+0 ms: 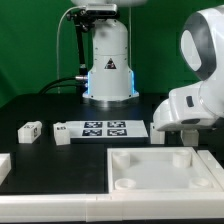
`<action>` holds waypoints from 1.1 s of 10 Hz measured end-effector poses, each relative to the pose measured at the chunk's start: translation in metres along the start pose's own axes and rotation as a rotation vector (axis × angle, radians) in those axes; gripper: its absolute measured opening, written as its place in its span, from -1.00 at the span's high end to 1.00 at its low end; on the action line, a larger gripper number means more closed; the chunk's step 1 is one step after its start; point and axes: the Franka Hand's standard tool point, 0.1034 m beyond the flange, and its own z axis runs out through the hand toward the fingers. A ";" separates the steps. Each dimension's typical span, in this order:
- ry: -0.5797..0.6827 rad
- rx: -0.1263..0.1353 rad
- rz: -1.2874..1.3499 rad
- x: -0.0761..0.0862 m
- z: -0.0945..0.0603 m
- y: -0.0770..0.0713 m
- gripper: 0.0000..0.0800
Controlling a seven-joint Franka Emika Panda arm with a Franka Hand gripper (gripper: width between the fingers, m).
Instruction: Assemble one leg
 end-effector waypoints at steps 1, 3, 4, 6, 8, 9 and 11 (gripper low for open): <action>-0.001 0.001 0.000 0.001 0.002 0.000 -0.62; 0.009 0.004 -0.001 0.004 0.003 -0.001 -0.62; 0.012 0.004 -0.002 0.004 0.003 -0.002 -0.59; 0.012 0.002 -0.005 0.004 0.003 -0.004 -0.16; 0.012 0.001 -0.006 0.004 0.003 -0.005 0.29; 0.013 0.001 -0.007 0.004 0.003 -0.005 0.28; 0.015 0.001 -0.011 0.003 0.002 -0.005 0.28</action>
Offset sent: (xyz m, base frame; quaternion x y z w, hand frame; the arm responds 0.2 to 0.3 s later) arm 0.0021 0.0034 -0.0157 0.0027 0.0256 -0.0009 0.9997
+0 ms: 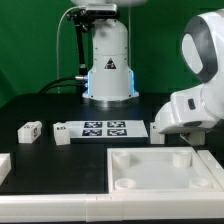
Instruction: Assemble one leg
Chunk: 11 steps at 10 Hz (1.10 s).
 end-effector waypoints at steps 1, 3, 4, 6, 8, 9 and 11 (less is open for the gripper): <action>0.001 -0.002 -0.009 -0.002 -0.003 0.001 0.28; -0.043 -0.020 -0.045 -0.026 -0.021 0.008 0.28; -0.062 -0.033 -0.054 -0.041 -0.033 0.011 0.27; -0.085 -0.046 -0.063 -0.062 -0.053 0.018 0.27; -0.030 -0.044 -0.064 -0.061 -0.059 0.017 0.27; -0.034 -0.045 -0.064 -0.061 -0.057 0.017 0.27; 0.093 -0.037 -0.062 -0.052 -0.063 0.016 0.27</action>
Offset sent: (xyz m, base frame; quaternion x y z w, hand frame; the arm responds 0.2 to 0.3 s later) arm -0.0107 -0.0107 0.0767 -0.0145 -0.0807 -0.0423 0.9957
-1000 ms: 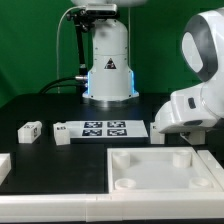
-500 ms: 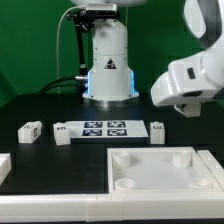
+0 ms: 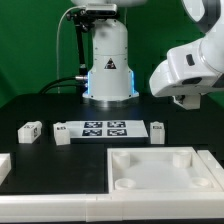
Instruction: Assemble one leg
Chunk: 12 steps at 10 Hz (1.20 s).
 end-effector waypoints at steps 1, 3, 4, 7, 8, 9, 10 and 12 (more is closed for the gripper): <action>0.089 -0.001 0.003 0.002 -0.002 0.000 0.27; 0.291 -0.004 -0.002 0.004 -0.005 0.002 0.27; 0.345 -0.008 -0.026 0.003 -0.010 0.014 0.27; 0.596 -0.019 -0.033 0.003 -0.040 0.047 0.27; 0.613 -0.024 -0.039 -0.002 -0.045 0.059 0.27; 0.613 -0.021 -0.037 0.000 -0.053 0.071 0.27; 0.630 -0.020 -0.040 0.005 -0.065 0.081 0.27; 0.682 -0.024 -0.038 0.008 -0.066 0.082 0.27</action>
Offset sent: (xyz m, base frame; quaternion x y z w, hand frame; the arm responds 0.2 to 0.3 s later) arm 0.0139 -0.0364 0.0063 0.0078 0.1369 -0.0276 0.9902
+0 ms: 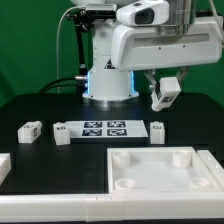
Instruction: Assemble one leg
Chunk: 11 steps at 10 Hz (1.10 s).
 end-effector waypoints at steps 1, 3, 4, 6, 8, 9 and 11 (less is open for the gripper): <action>-0.006 0.001 0.000 -0.001 0.001 0.000 0.27; 0.122 -0.009 -0.004 0.010 -0.001 0.000 0.27; 0.208 -0.013 -0.011 0.016 -0.004 -0.002 0.27; 0.240 0.000 -0.002 0.034 -0.009 -0.004 0.27; 0.239 0.020 -0.007 0.059 -0.012 -0.017 0.27; 0.254 0.025 -0.024 0.071 -0.013 -0.019 0.27; 0.271 0.025 -0.071 0.087 -0.011 -0.015 0.27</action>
Offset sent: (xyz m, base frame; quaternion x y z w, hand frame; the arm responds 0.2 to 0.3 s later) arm 0.0184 0.0198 0.0094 -0.0220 0.2710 -0.0156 0.9622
